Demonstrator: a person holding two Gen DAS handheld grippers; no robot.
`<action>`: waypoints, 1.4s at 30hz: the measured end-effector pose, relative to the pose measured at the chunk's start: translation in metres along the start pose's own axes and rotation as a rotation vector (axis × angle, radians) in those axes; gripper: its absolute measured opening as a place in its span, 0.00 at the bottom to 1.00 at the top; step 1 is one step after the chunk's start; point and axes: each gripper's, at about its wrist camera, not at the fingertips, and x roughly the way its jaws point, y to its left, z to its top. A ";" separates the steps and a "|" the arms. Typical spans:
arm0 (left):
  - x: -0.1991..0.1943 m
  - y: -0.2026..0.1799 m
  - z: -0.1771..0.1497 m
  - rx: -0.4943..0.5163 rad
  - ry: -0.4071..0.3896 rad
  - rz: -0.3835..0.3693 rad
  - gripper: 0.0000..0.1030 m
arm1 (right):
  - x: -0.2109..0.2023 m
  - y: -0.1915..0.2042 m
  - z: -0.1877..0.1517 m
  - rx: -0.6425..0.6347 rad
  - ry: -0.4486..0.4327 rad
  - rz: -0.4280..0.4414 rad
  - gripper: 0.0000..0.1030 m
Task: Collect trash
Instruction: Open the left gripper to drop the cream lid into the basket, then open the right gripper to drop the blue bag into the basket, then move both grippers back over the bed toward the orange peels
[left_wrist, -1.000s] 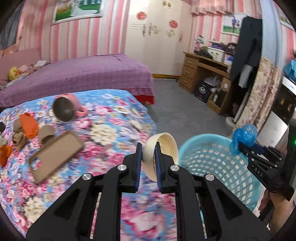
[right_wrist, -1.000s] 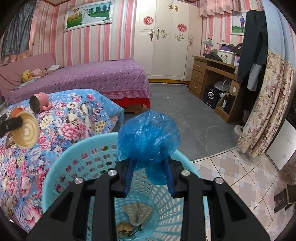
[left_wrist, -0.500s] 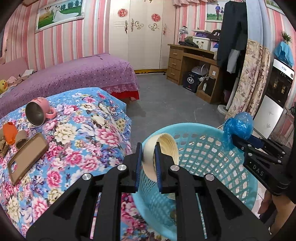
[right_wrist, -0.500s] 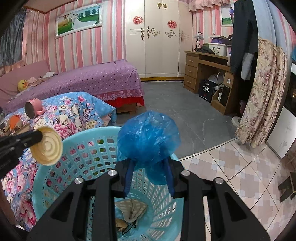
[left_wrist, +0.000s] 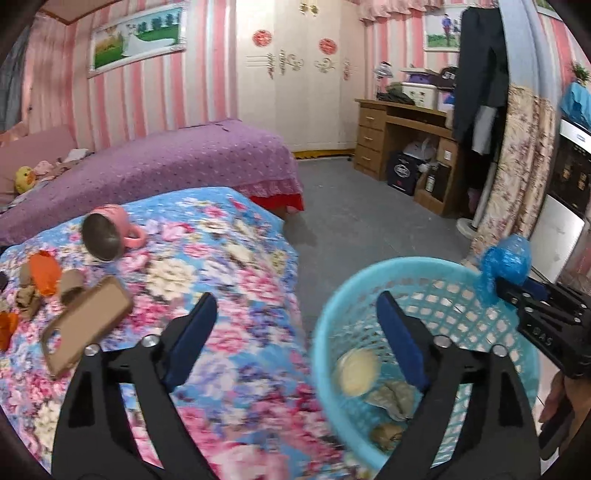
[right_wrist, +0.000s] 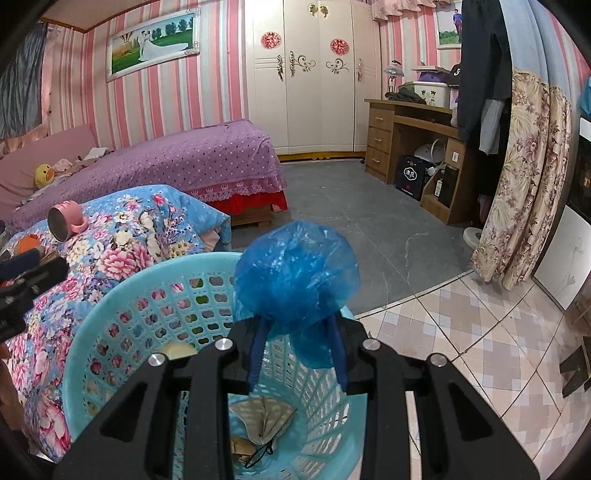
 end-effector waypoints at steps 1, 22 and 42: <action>-0.002 0.007 0.000 -0.010 -0.005 0.011 0.90 | 0.000 0.000 0.000 0.000 -0.001 0.000 0.30; -0.044 0.087 0.000 -0.070 -0.032 0.116 0.95 | -0.012 0.038 0.015 0.033 -0.062 -0.060 0.94; -0.078 0.217 -0.016 -0.166 -0.066 0.246 0.95 | -0.012 0.154 0.037 -0.018 -0.116 0.023 0.96</action>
